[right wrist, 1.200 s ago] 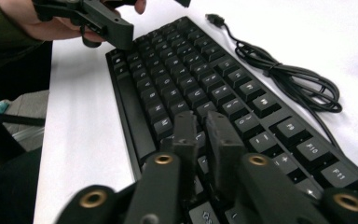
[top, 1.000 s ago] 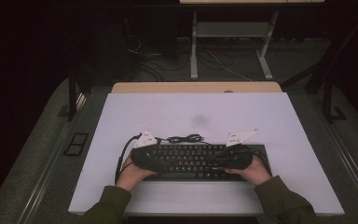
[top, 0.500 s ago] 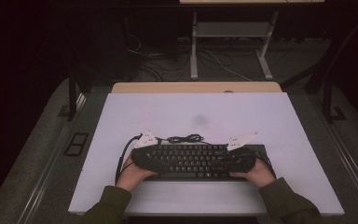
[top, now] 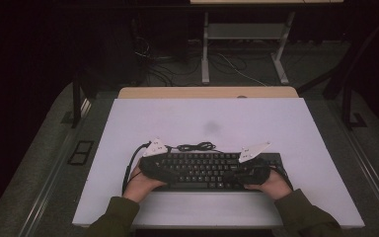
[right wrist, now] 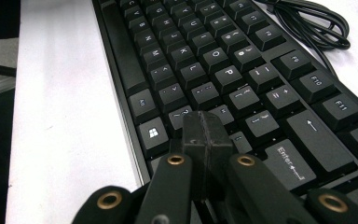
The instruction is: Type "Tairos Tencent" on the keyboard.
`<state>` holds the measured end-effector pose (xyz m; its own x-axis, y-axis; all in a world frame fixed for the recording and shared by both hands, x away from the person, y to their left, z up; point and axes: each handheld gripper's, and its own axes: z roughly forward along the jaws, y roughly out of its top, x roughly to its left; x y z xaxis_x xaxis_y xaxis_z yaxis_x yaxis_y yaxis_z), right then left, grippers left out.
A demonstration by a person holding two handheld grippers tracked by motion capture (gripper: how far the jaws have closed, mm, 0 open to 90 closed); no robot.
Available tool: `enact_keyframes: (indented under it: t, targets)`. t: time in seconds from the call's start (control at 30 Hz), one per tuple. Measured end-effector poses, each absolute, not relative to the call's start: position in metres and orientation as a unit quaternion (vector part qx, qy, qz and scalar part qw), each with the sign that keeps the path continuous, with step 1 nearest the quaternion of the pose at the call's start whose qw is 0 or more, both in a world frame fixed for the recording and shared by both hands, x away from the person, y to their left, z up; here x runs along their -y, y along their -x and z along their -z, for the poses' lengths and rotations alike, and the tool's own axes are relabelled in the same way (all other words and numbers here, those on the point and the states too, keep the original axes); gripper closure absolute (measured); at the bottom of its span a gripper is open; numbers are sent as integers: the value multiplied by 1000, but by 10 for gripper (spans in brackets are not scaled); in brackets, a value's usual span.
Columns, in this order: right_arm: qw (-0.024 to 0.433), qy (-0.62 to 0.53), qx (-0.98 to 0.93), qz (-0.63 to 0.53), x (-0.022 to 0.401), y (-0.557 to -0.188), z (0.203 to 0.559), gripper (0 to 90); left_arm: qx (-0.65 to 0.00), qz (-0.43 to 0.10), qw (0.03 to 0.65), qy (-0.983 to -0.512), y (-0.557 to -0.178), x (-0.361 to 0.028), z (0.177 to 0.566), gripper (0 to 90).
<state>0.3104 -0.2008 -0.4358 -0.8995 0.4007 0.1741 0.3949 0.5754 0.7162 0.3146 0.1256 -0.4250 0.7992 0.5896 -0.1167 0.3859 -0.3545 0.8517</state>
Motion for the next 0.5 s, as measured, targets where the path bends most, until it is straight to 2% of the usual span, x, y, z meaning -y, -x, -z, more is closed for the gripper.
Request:
enact_keyframes:
  t: [0.5]
  targets:
    - [6, -223, -890, -397, 201, -310, 438, 894, -300, -104, 478, -819, -315, -124, 424, 20]
